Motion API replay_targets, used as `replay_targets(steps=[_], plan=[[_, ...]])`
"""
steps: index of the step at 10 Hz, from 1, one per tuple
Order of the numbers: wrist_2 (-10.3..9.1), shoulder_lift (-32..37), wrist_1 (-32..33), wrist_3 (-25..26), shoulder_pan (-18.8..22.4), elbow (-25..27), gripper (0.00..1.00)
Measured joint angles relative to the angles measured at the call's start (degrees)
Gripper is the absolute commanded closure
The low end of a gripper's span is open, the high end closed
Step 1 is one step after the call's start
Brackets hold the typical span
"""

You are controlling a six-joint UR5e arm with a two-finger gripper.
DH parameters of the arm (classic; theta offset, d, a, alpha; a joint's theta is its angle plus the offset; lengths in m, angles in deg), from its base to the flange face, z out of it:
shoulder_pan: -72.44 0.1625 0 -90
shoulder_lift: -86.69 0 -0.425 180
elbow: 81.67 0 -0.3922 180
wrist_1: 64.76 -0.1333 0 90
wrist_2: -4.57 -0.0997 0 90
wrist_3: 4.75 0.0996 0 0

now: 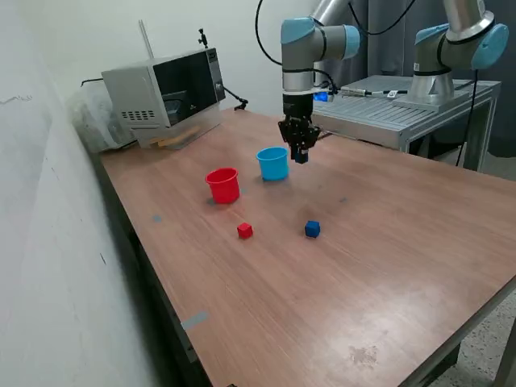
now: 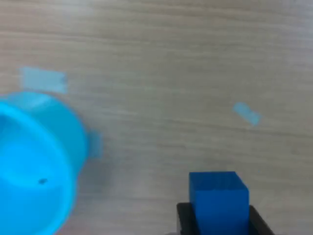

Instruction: Place red objects in the red bin, and blue objects in the blue bin.

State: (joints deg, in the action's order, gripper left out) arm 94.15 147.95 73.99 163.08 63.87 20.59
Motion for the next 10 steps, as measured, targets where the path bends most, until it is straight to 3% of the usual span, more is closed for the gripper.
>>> replay_targets(steps=[5, 10], plan=[[0.07, 1.1, -1.72, -2.86, -7.04, -2.29, 1.0], [0.07, 1.07, -1.89, -3.84, -8.75, -2.61, 1.0]])
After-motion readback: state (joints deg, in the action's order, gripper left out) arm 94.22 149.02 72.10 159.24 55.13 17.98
